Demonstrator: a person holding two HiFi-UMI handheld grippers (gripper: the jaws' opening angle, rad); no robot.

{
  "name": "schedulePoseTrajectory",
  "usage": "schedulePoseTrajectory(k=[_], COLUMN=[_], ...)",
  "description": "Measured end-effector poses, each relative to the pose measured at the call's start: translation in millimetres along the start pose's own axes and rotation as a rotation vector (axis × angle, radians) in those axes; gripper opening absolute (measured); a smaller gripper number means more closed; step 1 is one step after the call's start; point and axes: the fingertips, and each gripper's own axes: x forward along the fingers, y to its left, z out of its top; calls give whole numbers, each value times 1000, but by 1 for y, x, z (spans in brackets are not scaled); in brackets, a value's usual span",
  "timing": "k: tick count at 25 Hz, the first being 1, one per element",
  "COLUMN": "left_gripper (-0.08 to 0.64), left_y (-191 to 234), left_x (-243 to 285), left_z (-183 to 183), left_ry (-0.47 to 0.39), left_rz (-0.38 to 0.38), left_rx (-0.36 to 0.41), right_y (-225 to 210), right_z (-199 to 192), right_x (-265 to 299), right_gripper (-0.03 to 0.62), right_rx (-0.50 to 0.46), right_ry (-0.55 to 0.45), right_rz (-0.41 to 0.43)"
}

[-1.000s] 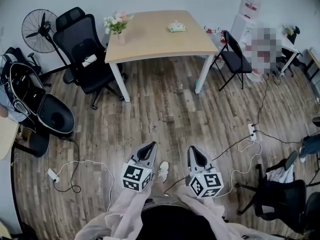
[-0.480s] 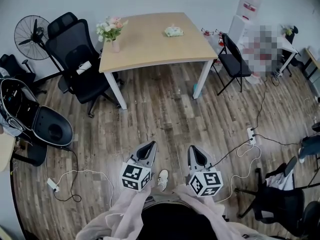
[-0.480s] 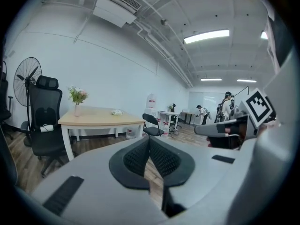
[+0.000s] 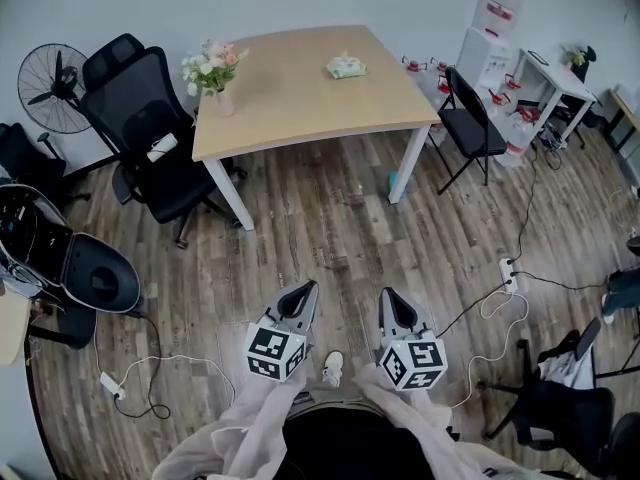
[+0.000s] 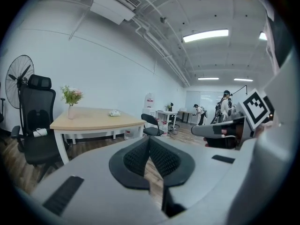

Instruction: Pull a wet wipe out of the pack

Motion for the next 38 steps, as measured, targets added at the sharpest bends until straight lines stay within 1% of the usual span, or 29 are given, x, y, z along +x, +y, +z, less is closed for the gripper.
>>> schedulePoseTrajectory(k=[6,14,22,25,30,33,38], left_gripper=[11,11,11,11,11,11,11], left_y=[4,15,32,37,47,56,65], left_x=[12,21,53,72,111,136,183], left_z=[2,-5,-6,-2,9,16,38], left_ry=[12,46,58,64,68,70,63], left_rz=[-34,-17,-4,-9,-13,-13,-30], left_rx=[11,-18,-35,-37,-32,-33,-1], right_y=[1,5,-10,-22,-56,-71,-95], right_z=[1,0,-2,4,15,24,48], right_x=[19,42,77,89,115,136,170], right_gripper=[12,12,12,12,12,12,12], right_rx=[1,-11,3,5,23,26,21], right_ry=[8,58,87,94,99,101,89], right_rz=[0,46,69,64,34,41,50])
